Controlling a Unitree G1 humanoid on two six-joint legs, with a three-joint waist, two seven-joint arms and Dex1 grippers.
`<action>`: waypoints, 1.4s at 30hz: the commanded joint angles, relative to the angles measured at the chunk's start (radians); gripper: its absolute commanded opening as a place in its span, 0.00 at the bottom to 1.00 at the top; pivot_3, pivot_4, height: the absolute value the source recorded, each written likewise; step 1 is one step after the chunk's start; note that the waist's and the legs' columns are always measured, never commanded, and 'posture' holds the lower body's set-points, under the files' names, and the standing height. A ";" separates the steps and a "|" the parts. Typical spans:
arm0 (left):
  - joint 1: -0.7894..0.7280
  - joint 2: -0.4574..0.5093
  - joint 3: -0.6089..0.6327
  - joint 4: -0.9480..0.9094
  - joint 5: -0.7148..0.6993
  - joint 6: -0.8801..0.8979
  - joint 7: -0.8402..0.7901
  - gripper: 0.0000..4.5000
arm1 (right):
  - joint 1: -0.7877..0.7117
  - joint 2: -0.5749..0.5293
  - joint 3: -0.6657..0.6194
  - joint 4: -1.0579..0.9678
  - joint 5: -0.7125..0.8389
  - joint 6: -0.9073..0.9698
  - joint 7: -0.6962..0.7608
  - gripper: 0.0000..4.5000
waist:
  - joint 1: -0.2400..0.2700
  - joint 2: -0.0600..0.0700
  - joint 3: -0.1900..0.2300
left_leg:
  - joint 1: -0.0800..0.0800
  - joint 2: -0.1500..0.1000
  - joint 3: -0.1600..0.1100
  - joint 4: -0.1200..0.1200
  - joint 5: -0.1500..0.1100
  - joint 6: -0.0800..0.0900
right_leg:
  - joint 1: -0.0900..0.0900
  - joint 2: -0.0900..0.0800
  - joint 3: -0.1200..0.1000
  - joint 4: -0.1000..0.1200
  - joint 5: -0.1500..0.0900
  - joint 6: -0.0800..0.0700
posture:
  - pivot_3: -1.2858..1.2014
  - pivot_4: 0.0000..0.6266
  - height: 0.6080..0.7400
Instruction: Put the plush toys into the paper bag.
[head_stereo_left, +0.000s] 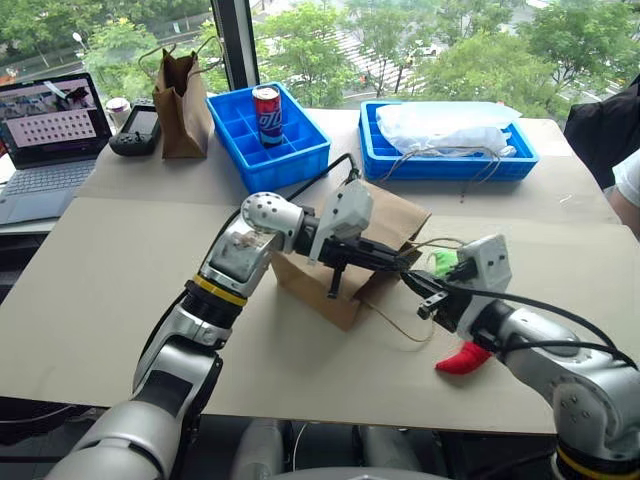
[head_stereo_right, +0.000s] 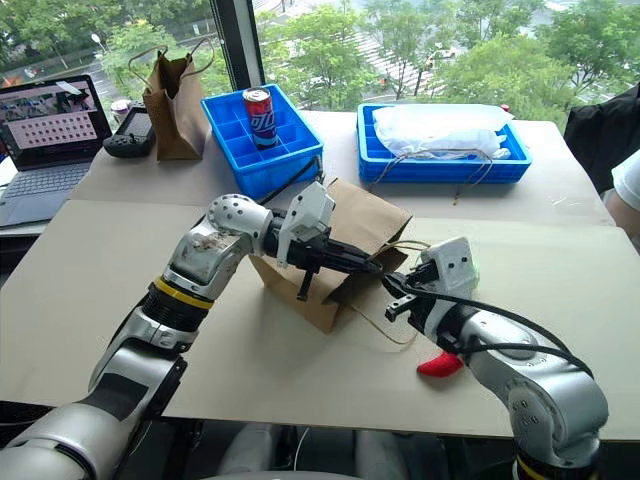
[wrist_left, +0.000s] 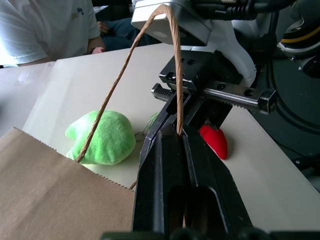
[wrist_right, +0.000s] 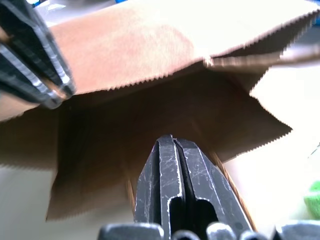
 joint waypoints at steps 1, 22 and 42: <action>-0.048 0.009 0.044 -0.034 -0.034 0.012 -0.007 0.00 | -0.063 0.030 0.106 0.135 -0.109 -0.165 0.033 0.01 | 0.000 0.000 0.000 | 0.000 0.000 0.000 0.000 0.000 0.000 | 0.000 0.000 0.000 0.000 0.000 0.000 | 0.52 0.24 0.96; -0.059 0.064 0.124 0.025 -0.010 -0.017 0.061 0.00 | -0.067 0.097 0.383 0.375 -0.479 -0.524 0.131 0.01 | -0.001 0.000 0.000 | -0.001 -0.002 -0.001 0.000 0.000 0.000 | -0.001 -0.002 -0.001 0.001 0.000 0.001 | 0.52 0.24 0.96; 0.099 0.222 0.183 0.030 0.054 -0.070 0.129 0.00 | -0.061 0.030 0.242 -0.047 -0.433 0.013 0.201 0.01 | 0.015 0.001 0.000 | -0.001 0.000 -0.001 0.000 0.001 -0.002 | 0.000 -0.004 -0.002 0.001 0.000 0.001 | 0.52 0.24 0.96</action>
